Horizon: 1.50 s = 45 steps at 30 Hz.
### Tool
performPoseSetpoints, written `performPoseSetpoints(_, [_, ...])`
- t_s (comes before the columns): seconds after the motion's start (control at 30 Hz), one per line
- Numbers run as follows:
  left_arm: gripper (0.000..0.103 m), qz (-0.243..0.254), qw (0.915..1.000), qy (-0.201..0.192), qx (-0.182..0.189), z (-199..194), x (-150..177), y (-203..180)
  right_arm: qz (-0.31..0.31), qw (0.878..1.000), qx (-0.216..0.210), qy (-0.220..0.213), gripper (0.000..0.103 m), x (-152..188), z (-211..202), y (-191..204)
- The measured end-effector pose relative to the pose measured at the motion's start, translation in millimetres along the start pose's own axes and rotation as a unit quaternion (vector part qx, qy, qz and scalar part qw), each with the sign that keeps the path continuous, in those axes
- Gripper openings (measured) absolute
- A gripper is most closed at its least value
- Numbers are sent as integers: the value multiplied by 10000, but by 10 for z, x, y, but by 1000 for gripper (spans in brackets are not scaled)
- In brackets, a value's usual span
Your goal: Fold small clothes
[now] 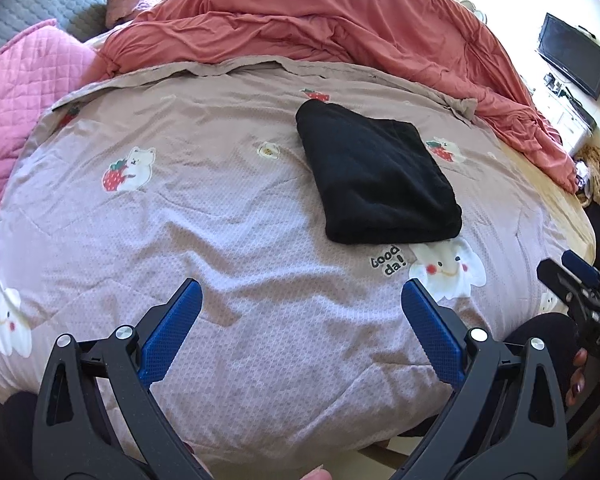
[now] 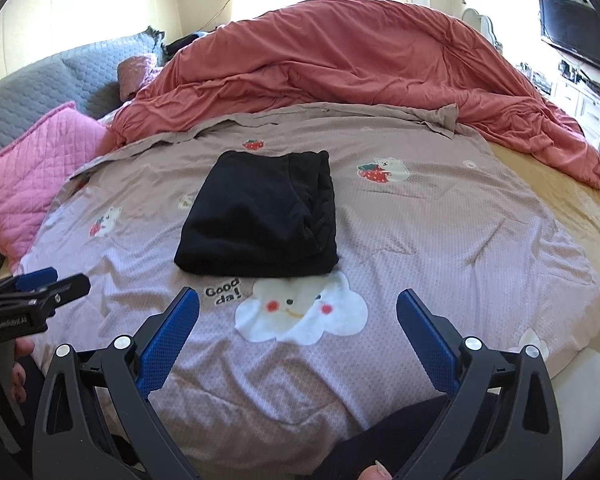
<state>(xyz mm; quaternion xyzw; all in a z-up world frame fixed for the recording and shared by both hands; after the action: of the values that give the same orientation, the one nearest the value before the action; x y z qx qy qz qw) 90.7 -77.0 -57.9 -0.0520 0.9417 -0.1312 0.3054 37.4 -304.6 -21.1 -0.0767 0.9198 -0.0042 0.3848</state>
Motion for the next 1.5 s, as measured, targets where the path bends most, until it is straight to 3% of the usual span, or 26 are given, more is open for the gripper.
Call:
performPoseSetpoints(0.1, [94, -80, 9998, 161, 29, 64, 71, 24, -95, 9998, 15, 159, 98, 49, 52, 85])
performPoseSetpoints(0.2, [94, -120, 9995, 281, 19, 121, 139, 48, 235, 9986, -150, 440, 98, 158, 149, 124])
performPoseSetpoints(0.3, [94, -155, 9993, 331, 6, 150, 169, 57, 68, 9980, 185, 596, 98, 223, 221, 126])
performPoseSetpoints(1.5, [94, -174, 9993, 302, -134, 109, 113, 124, -13, 9978, 225, 629, 98, 228, 272, 124])
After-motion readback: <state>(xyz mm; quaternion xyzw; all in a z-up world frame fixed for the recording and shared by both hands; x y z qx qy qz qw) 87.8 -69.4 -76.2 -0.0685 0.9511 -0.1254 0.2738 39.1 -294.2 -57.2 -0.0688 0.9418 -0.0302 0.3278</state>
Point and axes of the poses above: each gripper's, at about its wrist camera, not at the fingertips, and z roughly the way its jaws point, y to its left, x to its underside, the point moved 8 cm from there along z, roughly the way its jaws point, and after that the axes turned 12 degrees about -z, right-handed, at the moved point
